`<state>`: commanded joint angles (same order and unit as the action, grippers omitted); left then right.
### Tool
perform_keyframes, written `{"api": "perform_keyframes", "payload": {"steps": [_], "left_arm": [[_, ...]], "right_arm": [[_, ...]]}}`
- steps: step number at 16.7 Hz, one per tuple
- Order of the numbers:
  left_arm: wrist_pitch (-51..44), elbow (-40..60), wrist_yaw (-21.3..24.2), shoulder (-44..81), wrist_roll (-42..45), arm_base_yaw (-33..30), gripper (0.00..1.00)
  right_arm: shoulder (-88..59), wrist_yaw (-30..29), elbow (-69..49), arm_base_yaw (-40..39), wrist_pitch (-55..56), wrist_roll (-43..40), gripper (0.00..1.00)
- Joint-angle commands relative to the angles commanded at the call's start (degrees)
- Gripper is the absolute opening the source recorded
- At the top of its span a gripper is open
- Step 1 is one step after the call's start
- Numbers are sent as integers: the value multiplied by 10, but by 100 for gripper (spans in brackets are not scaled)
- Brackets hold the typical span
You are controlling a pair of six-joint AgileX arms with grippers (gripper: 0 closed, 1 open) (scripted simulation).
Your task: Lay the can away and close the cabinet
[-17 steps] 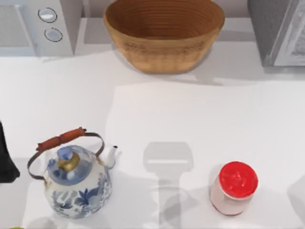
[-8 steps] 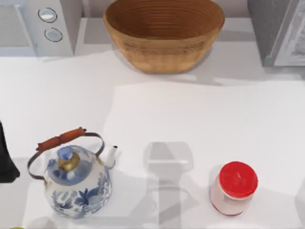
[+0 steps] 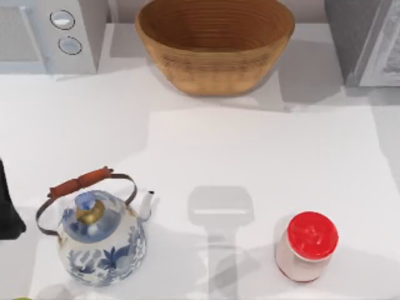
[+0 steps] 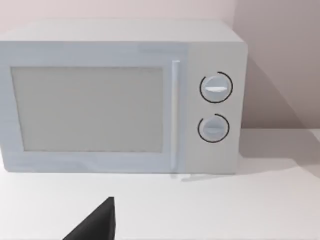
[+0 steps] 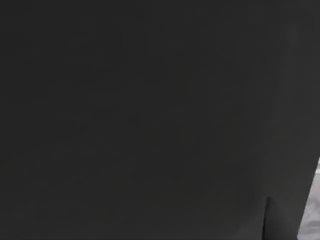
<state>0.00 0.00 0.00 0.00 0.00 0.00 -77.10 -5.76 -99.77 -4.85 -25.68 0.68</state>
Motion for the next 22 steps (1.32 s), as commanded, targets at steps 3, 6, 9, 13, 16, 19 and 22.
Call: {"api": "perform_keyframes", "payload": {"steps": [3,6,9,13,16,19,22], "left_arm": [[0,0,0,0,0,0,100],[0,0,0,0,0,0,100],[0,0,0,0,0,0,100],[0,0,0,0,0,0,100],[0,0,0,0,0,0,100],[0,0,0,0,0,0,100],[0,0,0,0,0,0,100]], "right_arm": [[13,-114,6,-120,1,4,100],[24,-180,9,-190,4,5,100],[27,-196,10,-205,5,5,100],[38,-206,7,-191,1,-3,100],[10,-190,-10,-181,5,-3,100],[-30,-169,-39,-158,18,-2,100],[-47,-161,-54,-144,26,-2,100]]}}
